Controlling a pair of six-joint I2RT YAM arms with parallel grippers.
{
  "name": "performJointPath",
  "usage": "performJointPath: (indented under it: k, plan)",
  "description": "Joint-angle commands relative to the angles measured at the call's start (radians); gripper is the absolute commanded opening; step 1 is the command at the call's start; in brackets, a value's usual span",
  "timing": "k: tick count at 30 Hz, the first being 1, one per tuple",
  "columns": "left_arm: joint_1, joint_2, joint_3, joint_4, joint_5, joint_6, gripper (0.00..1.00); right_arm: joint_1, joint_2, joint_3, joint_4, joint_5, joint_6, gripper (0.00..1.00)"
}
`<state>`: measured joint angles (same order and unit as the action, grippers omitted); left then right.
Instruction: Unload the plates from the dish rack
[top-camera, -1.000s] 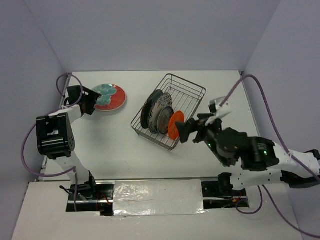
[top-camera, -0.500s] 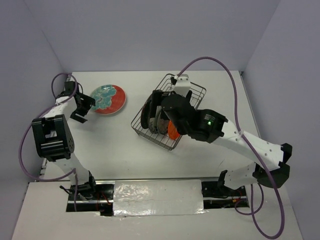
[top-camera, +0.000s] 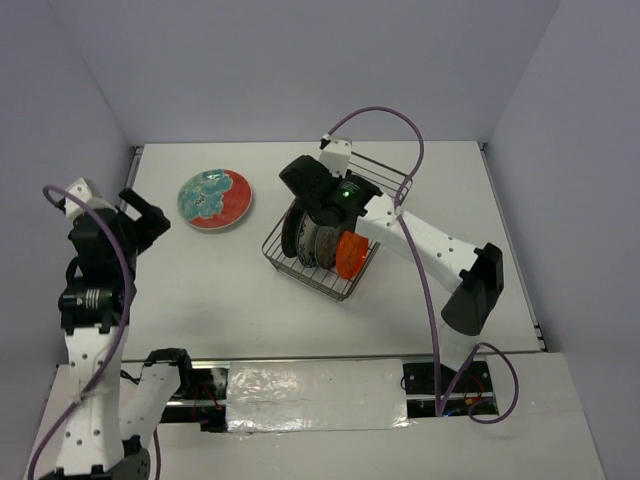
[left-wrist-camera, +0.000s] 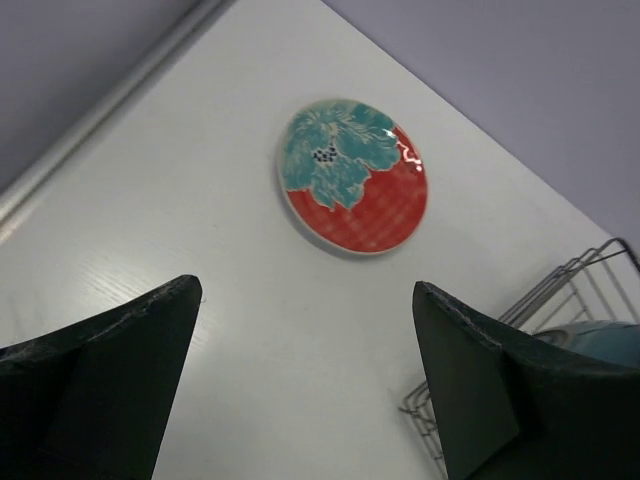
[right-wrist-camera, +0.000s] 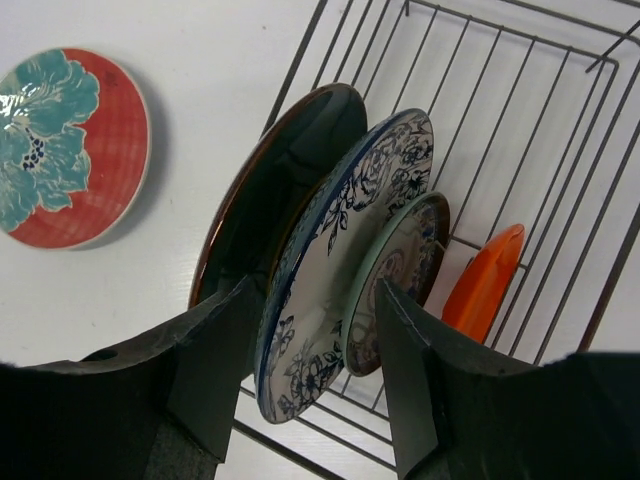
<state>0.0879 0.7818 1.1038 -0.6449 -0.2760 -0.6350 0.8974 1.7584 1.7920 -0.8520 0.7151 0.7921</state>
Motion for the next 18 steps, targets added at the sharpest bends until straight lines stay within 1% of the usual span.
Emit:
performJointPath:
  k: [1,2,5,8,10,11,13,14,15,16,18]
  plan:
    - [-0.002,-0.089,-0.119,-0.012,-0.041,0.158,1.00,-0.028,-0.030,-0.020,0.043,-0.029,0.045,0.58]
    - [-0.004,-0.117,-0.165,0.000,-0.057,0.161,1.00,-0.031,-0.024,-0.022,0.047,-0.038,0.048,0.58]
    - [-0.008,-0.188,-0.229,0.047,-0.046,0.166,1.00,-0.038,0.016,-0.011,0.059,-0.072,0.048,0.59]
    - [-0.016,-0.190,-0.223,0.037,-0.038,0.167,0.99,-0.046,0.065,0.018,0.038,-0.088,0.065,0.59]
    - [-0.020,-0.181,-0.223,0.036,-0.028,0.169,0.99,-0.046,0.087,0.023,0.027,-0.085,0.087,0.55]
    - [-0.025,-0.177,-0.226,0.037,-0.025,0.169,0.99,-0.046,0.088,0.012,0.042,-0.085,0.088,0.50]
    - [-0.031,-0.174,-0.225,0.034,-0.026,0.169,1.00,-0.048,0.085,-0.002,0.062,-0.086,0.102,0.47]
    - [-0.033,-0.174,-0.226,0.034,-0.028,0.169,1.00,-0.048,0.085,-0.011,0.074,-0.088,0.107,0.40]
    - [-0.036,-0.174,-0.228,0.036,-0.026,0.169,1.00,-0.048,0.088,-0.011,0.077,-0.088,0.111,0.37]
    - [-0.039,-0.176,-0.228,0.036,-0.026,0.169,1.00,-0.049,0.093,-0.011,0.076,-0.086,0.114,0.36]
    - [-0.043,-0.179,-0.228,0.034,-0.028,0.169,0.99,-0.046,0.101,0.004,0.038,-0.072,0.137,0.27]
